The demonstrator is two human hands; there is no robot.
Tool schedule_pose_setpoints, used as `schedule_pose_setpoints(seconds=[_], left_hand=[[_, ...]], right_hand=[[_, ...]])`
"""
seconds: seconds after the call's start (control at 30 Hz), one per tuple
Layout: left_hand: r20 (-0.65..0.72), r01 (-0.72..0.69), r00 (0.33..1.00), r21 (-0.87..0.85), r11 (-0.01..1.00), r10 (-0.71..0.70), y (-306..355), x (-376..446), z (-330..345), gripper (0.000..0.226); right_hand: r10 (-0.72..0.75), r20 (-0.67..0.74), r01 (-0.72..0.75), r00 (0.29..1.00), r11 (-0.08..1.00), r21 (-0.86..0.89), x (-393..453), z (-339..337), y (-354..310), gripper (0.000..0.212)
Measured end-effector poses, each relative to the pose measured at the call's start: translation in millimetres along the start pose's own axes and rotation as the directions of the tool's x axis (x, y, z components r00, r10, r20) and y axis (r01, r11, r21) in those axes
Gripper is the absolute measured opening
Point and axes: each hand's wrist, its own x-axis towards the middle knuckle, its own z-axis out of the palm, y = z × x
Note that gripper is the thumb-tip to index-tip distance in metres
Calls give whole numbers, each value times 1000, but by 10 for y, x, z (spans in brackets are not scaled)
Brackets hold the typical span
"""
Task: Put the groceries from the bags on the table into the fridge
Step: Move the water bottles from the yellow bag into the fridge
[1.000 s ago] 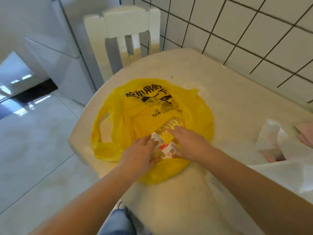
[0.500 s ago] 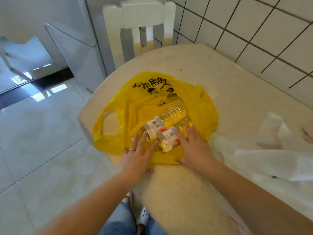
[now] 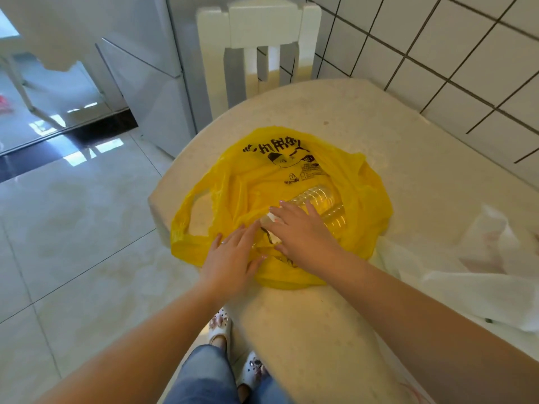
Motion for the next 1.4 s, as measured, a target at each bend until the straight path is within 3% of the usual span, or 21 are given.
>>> schedule_pose_setpoints(seconds=[0.2, 0.47, 0.57, 0.67, 0.8, 0.97, 1.03, 1.17, 1.4], left_hand=[[-152, 19, 988, -110, 994, -36, -181, 109, 48, 42], [-195, -28, 981, -90, 996, 10, -209, 123, 53, 46], [-270, -52, 963, -114, 992, 20, -155, 137, -64, 47], [-363, -108, 931, -197, 974, 30, -48, 262, -329, 46], [-346, -155, 938, -483, 862, -25, 171, 587, -734, 61], [-257, -192, 966, -629, 754, 31, 339, 1101, -938, 71], [-252, -209, 966, -653, 728, 52, 363, 1284, -976, 69], [-302, -249, 952, -662, 707, 52, 290, 1614, -1040, 68], [-301, -234, 952, -608, 759, 53, 152, 1859, -978, 70]], right_hand=[[-22, 91, 22, 996, 1000, 3, 287, 41, 48, 58], [-153, 166, 163, 974, 985, -47, 418, -34, 98, 63], [-144, 101, 142, 985, 990, 22, 363, -135, 216, 60], [-62, -36, 68, 997, 970, 232, 335, -288, 399, 65], [194, -139, -81, 971, 814, 575, 377, -481, 631, 66], [498, -191, -29, 846, 401, 915, 502, -573, 790, 57], [545, -176, -12, 820, 323, 946, 615, -609, 840, 57], [566, -152, 7, 810, 251, 968, 884, -641, 955, 61], [529, -163, 5, 833, 287, 958, 1113, -553, 1038, 59]])
